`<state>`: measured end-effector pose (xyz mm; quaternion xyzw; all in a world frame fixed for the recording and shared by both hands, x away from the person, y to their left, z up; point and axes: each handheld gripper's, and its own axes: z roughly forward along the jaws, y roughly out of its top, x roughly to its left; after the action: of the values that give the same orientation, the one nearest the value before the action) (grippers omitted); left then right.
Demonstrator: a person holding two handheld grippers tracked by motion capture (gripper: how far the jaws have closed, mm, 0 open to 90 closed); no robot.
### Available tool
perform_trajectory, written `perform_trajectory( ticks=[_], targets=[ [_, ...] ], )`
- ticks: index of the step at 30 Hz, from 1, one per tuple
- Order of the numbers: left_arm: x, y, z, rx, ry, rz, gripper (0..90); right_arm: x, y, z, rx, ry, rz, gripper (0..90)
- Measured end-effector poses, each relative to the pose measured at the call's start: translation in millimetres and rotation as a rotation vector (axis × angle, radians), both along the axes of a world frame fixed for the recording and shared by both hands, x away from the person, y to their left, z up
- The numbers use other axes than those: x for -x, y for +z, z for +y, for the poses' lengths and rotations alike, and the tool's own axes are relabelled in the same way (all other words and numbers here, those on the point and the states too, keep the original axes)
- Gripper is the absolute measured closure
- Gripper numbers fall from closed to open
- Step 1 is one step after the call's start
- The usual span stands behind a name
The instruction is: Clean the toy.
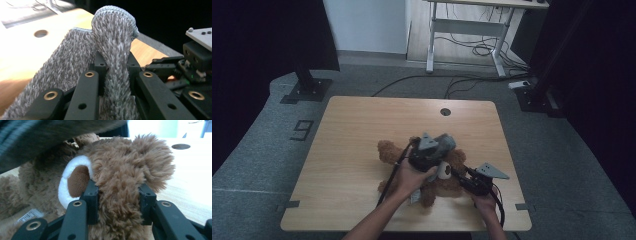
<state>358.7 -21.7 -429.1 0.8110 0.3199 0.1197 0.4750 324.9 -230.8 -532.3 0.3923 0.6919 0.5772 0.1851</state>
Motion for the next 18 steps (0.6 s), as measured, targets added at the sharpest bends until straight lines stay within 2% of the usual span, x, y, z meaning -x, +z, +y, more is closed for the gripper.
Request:
perform_trajectory(
  ticks=[1,4,6,7,10,14,16,18],
  targets=[
    [-2.0,-3.7,-12.9,-0.026,-0.008,0.005,77.4,0.4,0.0,-0.2,0.003,0.0,0.0,60.8],
    [-5.7,-14.9,-35.1,-0.094,-0.012,0.022,77.3,3.0,0.4,1.7,0.018,-0.009,-0.008,60.8],
    [-6.8,-24.8,-41.6,-0.131,-0.006,0.022,77.1,4.3,-0.5,2.4,0.031,-0.019,0.0,60.8],
    [-6.5,-27.5,-41.5,-0.127,0.001,0.02,77.1,4.1,-1.7,1.8,0.031,-0.024,0.007,60.8],
    [-5.1,-28.6,-34.8,-0.119,0.013,0.016,77.3,4.0,-2.9,1.8,0.031,-0.024,0.007,60.8],
    [-3.3,-25.8,-14.6,-0.123,0.049,-0.002,77.6,3.8,-2.3,2.7,0.035,-0.029,0.014,60.9],
    [-3.3,-25.3,0.4,-0.135,0.078,-0.004,77.6,3.6,-2.6,2.1,0.03,-0.03,0.017,60.9],
    [-3.9,-26.2,16.4,-0.134,0.105,0.01,77.5,3.3,-2.8,1.4,0.024,-0.028,0.022,60.9]
  ],
)
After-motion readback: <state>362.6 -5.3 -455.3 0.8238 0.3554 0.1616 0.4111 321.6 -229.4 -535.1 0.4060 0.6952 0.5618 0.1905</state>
